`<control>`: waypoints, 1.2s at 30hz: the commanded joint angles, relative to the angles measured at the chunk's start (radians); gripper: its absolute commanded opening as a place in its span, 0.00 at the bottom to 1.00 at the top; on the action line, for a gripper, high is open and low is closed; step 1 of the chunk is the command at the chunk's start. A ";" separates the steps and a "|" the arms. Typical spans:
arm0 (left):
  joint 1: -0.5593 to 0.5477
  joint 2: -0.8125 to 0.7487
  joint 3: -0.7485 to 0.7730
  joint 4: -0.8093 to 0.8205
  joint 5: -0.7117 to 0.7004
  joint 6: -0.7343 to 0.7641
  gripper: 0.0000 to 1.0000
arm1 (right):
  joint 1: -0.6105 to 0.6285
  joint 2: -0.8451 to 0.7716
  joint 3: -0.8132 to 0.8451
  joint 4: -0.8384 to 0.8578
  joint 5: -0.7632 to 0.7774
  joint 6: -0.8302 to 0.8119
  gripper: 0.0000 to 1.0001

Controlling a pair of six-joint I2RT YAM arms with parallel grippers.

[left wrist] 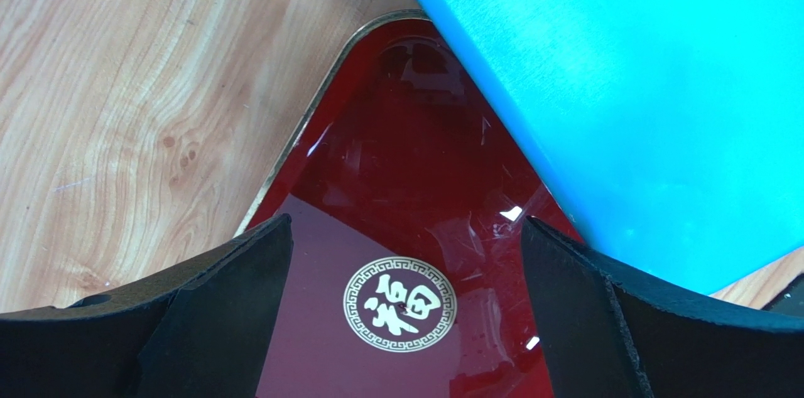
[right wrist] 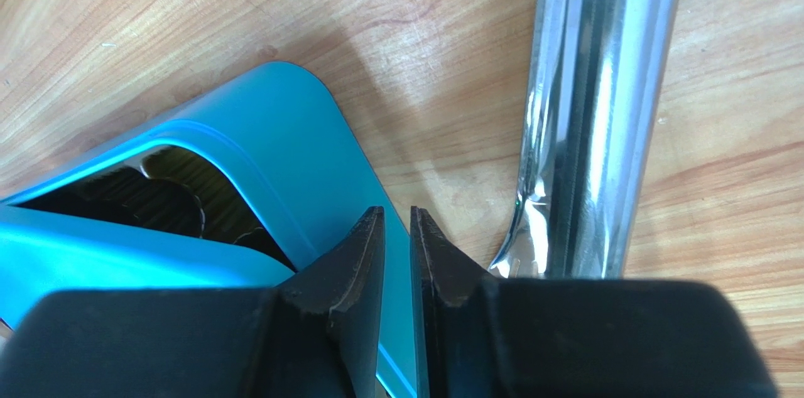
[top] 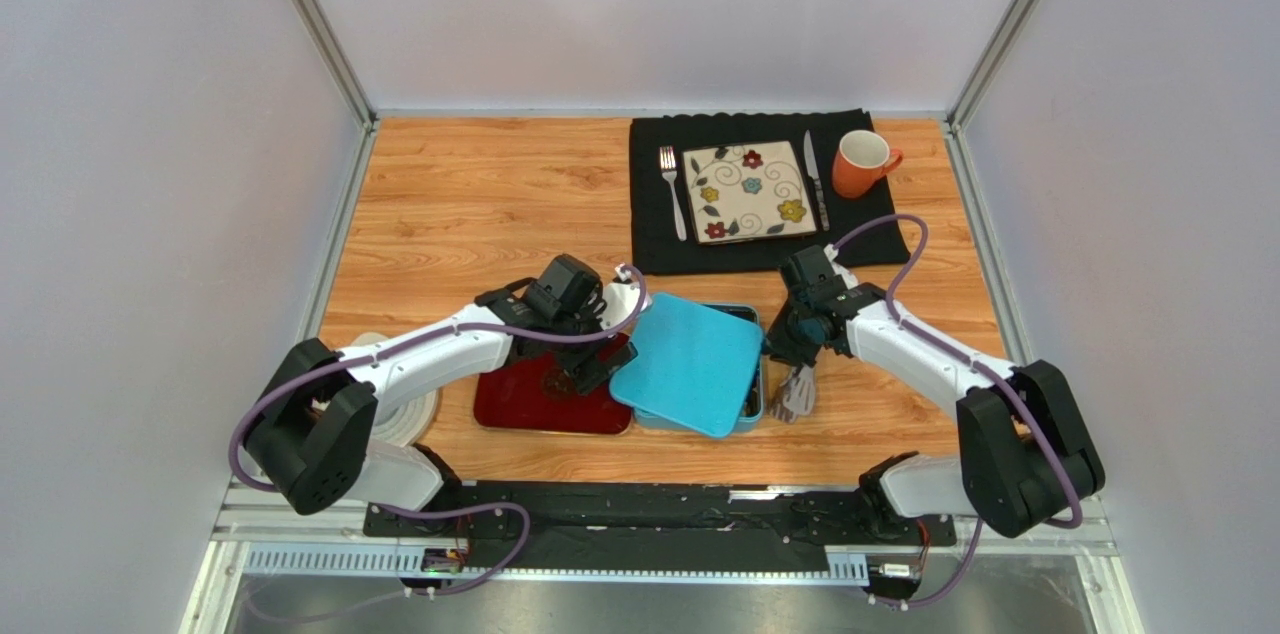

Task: Pack the chocolate
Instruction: Close the box lid on the packing box.

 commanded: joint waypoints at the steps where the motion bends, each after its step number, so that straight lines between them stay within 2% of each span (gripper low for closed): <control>1: -0.015 -0.029 0.041 -0.019 0.028 -0.019 0.99 | -0.004 0.020 0.053 0.017 0.025 -0.017 0.19; 9: -0.037 -0.027 0.049 -0.030 0.032 -0.024 0.99 | -0.023 0.054 0.095 0.013 0.025 -0.042 0.19; 24: -0.061 0.060 0.138 -0.056 0.045 -0.039 0.99 | -0.029 0.066 0.055 0.045 0.008 -0.036 0.19; 36: -0.061 0.051 0.153 -0.082 0.075 -0.056 0.99 | -0.037 0.114 0.063 0.071 -0.011 -0.044 0.19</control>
